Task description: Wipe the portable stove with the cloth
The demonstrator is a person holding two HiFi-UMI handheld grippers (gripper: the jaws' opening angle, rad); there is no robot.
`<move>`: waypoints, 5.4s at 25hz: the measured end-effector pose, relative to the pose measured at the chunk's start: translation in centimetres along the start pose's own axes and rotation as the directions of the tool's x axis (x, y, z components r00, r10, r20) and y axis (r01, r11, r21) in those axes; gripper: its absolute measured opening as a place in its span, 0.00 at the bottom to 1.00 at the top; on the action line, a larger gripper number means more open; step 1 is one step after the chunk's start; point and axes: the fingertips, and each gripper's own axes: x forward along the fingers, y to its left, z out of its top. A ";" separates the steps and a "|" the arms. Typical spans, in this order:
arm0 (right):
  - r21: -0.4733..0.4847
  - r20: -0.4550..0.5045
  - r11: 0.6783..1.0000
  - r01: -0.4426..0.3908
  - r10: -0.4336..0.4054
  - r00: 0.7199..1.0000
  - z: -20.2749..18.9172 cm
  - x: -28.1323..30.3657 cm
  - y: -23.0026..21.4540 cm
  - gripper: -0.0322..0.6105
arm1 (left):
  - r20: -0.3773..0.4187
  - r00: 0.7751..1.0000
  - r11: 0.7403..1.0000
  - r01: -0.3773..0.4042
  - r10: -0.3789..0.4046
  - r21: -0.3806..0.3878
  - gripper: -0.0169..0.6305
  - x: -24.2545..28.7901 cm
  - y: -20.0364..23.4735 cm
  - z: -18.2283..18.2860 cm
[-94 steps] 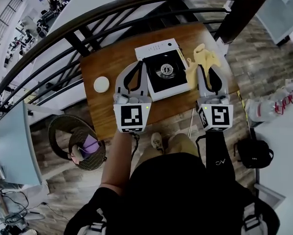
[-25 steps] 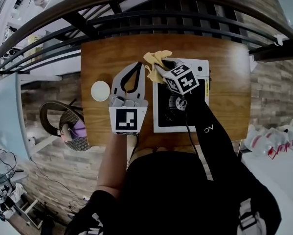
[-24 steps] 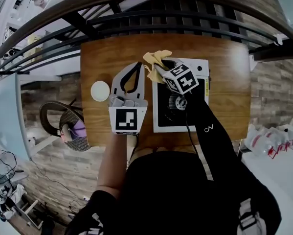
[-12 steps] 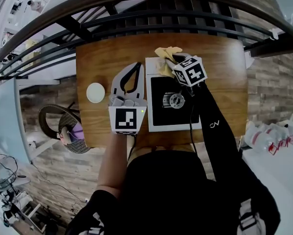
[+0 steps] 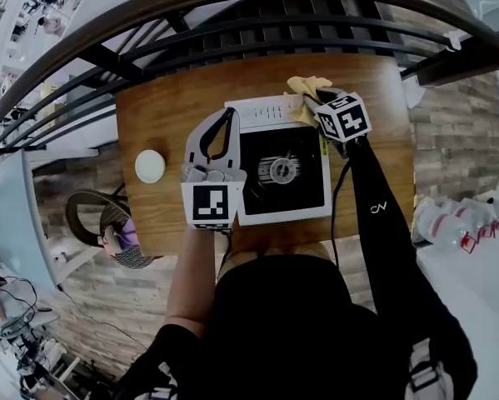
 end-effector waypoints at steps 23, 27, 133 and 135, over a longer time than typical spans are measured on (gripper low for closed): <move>0.103 -0.001 0.994 0.025 -0.025 1.000 -8.0 -5.1 -0.4 0.17 | -0.014 1.000 1.000 -0.021 0.020 -0.013 0.04 -1.5 -4.2 -0.3; 0.096 0.000 0.995 0.032 -0.032 0.999 -9.4 -6.6 1.7 0.17 | 0.006 1.000 1.000 0.003 -0.003 -0.015 0.04 -2.9 -5.0 -0.1; -0.244 -0.003 0.950 -0.194 0.199 0.980 2.7 2.9 25.4 0.17 | -0.021 0.983 0.978 -0.185 0.184 -0.095 0.04 -13.4 4.4 -3.9; -0.248 0.002 0.951 -0.185 0.191 0.982 4.0 3.9 24.5 0.17 | -0.026 0.980 0.975 -0.199 0.197 -0.095 0.04 -12.6 5.1 -3.9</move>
